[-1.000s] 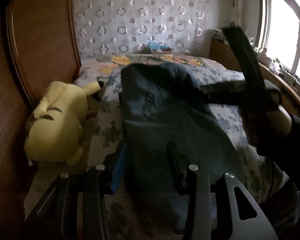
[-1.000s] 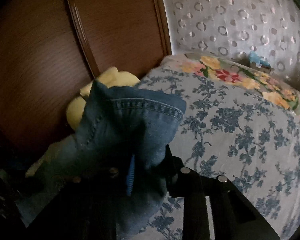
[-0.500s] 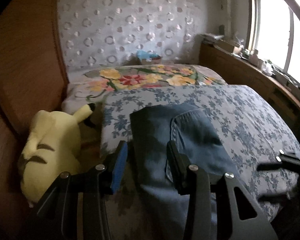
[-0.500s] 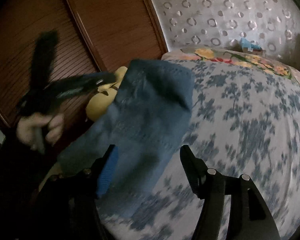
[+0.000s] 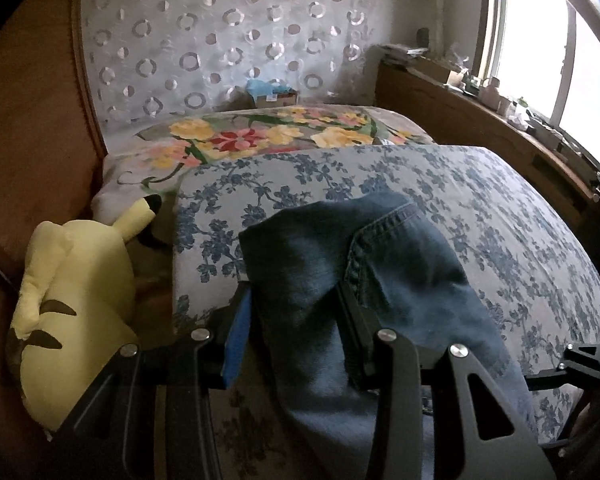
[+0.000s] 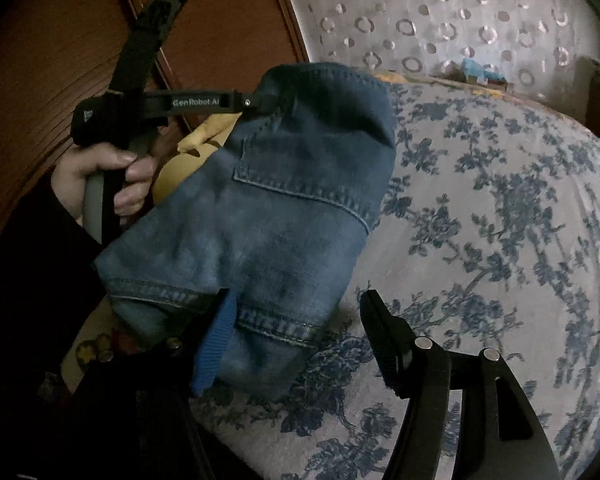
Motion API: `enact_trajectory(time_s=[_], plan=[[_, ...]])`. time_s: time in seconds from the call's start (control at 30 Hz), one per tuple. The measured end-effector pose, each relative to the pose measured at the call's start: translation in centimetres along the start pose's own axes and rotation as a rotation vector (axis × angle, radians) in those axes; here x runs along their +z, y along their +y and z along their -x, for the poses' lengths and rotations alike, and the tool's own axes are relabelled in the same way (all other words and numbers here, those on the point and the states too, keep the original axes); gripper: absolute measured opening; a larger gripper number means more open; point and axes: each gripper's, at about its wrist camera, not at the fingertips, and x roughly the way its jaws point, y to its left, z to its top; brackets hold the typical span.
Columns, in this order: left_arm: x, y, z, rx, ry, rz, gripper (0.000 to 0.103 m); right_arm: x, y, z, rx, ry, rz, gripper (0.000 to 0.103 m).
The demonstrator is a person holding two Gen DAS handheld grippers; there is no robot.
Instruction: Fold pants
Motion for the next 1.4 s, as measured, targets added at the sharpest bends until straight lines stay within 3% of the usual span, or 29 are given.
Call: enact_trajectory(time_s=[0.27,0.33,0.37,0.47,0.6,1.07,1.4], plan=[[0.4,0.7,-1.0,-0.046,0.004,0.034,0.042,-0.2,0.6,-0.3,-0.019,-0.016,0.036,0.066],[0.4,0.5,-1.2,-0.045,0.001,0.028,0.04,-0.2,0.6,-0.4,0.01,-0.013,0.041,0.054],[0.3,0.4,-1.3,-0.06,0.001,0.024,0.029,-0.2,0.6,-0.5,0.036,-0.008,0.042,0.049],[0.3,-0.1,-1.1,-0.074,0.008,0.007,0.017,-0.1,0.5,-0.2,0.046,-0.014,0.061,0.036],[1.3,-0.3,-0.1,-0.077,-0.023,0.004,0.013,1.0,-0.1,0.7,0.09,-0.024,0.054,0.026],[6.5,1.3,1.5,-0.054,-0.106,0.014,0.013,6.0,-0.9,0.8,0.087,-0.112,0.139,0.022],[11.0,4.1,-0.9,-0.017,-0.136,0.012,0.013,11.4,-2.2,-3.4,0.08,-0.13,0.159,0.021]])
